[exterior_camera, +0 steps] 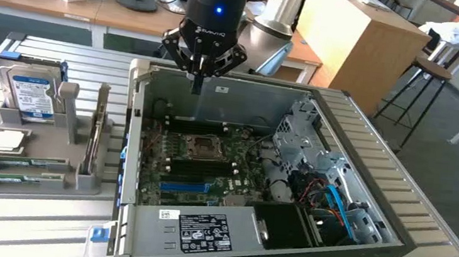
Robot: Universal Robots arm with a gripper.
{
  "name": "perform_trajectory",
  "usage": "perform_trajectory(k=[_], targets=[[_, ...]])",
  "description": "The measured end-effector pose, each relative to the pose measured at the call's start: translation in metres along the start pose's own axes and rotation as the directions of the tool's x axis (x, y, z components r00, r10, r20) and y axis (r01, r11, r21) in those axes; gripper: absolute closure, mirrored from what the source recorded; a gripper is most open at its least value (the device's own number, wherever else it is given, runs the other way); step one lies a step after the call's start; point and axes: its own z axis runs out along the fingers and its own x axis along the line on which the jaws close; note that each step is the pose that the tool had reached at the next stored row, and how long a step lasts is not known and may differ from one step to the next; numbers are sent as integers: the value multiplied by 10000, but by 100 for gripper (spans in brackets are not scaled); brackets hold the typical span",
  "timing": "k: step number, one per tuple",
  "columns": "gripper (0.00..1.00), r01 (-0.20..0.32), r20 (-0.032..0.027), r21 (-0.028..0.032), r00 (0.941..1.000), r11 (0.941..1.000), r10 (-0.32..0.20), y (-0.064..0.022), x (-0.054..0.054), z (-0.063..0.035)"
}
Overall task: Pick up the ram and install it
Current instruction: 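Reach for the ram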
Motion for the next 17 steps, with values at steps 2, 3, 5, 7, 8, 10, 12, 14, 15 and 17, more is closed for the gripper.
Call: perform_trajectory(k=[2,3,5,7,8,10,12,14,15,17], targets=[[90,0,0,0,10000,10000,0,0,0,0],[90,0,0,0,10000,10000,0,0,0,0],[90,0,0,0,10000,10000,0,0,0,0],[90,0,0,0,10000,10000,0,0,3,0],[90,0,0,0,10000,10000,0,0,5,0],[90,-1,0,0,10000,10000,1,-1,13,0],[90,-1,0,0,10000,10000,1,-2,25,-1],[90,0,1,0,10000,10000,0,-3,43,-1],[90,0,0,0,10000,10000,0,-4,53,-1],[90,-1,1,0,10000,10000,1,-6,74,-2]])
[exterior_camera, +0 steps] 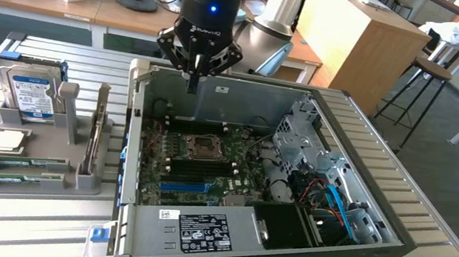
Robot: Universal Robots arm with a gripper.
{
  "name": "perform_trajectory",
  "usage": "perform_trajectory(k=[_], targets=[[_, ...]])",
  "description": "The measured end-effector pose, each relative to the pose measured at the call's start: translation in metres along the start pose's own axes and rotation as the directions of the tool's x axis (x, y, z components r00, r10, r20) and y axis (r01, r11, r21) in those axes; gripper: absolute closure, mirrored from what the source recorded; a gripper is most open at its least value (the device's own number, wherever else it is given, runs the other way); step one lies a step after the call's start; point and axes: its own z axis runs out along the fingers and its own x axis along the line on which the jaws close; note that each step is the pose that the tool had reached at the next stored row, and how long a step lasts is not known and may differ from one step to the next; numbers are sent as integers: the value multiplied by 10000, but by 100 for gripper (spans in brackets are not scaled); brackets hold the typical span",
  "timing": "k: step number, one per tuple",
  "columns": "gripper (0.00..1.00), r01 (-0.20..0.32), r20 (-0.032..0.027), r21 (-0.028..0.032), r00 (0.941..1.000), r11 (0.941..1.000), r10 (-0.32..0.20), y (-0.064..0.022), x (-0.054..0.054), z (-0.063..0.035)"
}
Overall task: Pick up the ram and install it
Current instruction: 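Reach for the ram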
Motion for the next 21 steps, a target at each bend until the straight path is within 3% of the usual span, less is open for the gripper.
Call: perform_trajectory(k=[21], targets=[[90,0,0,0,10000,10000,0,-25,336,-8]])
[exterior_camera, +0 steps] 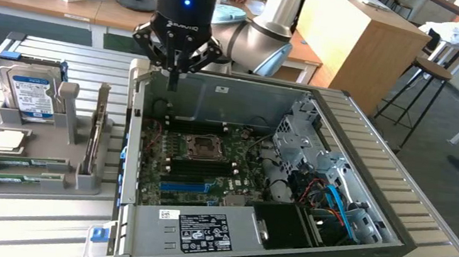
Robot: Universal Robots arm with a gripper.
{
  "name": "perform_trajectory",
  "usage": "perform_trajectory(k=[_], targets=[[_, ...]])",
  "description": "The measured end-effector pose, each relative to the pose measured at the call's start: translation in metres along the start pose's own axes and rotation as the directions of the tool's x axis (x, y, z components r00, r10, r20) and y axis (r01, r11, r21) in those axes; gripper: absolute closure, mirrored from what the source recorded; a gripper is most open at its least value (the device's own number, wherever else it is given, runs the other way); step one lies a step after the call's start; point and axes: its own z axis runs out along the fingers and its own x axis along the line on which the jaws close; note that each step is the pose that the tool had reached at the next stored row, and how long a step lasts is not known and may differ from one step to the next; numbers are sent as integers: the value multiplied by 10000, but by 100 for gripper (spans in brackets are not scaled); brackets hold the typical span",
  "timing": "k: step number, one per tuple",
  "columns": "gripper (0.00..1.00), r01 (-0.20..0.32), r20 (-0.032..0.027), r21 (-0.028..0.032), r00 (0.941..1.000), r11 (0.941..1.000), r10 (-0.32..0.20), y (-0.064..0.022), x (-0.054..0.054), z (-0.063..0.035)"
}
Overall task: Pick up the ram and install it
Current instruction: 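Reach for the ram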
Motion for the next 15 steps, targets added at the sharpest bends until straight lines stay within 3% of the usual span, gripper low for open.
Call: perform_trajectory(k=[15], targets=[[90,1,-1,0,10000,10000,-1,-21,282,-8]])
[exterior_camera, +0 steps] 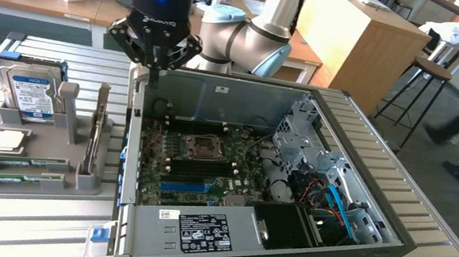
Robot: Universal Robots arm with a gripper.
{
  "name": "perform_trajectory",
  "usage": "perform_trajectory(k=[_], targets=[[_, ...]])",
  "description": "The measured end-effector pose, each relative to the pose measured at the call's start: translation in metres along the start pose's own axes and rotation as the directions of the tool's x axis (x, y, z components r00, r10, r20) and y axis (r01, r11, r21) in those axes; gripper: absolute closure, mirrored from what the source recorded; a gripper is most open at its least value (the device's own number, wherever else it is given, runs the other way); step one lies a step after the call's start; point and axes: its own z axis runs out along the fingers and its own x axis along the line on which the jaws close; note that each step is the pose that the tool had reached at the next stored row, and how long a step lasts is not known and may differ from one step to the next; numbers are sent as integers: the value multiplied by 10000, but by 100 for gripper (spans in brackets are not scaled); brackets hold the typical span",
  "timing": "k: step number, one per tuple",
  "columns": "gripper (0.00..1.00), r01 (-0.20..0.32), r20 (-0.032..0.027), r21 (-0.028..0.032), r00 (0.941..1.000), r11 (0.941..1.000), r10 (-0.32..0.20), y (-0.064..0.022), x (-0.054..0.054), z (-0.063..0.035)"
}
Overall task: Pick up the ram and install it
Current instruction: 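Reach for the ram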
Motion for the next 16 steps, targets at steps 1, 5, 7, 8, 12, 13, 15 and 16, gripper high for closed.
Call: perform_trajectory(k=[1,5,7,8,12,13,15,16], targets=[[90,-1,0,0,10000,10000,1,-1,20,-1],[90,-1,0,0,10000,10000,1,-7,98,-3],[90,1,0,1,10000,10000,-1,-10,139,-4],[90,0,0,0,10000,10000,0,-12,159,-4],[90,-1,1,0,10000,10000,1,-18,242,-6],[90,-1,1,0,10000,10000,1,-19,263,-7],[90,0,0,1,10000,10000,0,-22,302,-8],[90,0,0,1,10000,10000,0,-24,321,-9]])
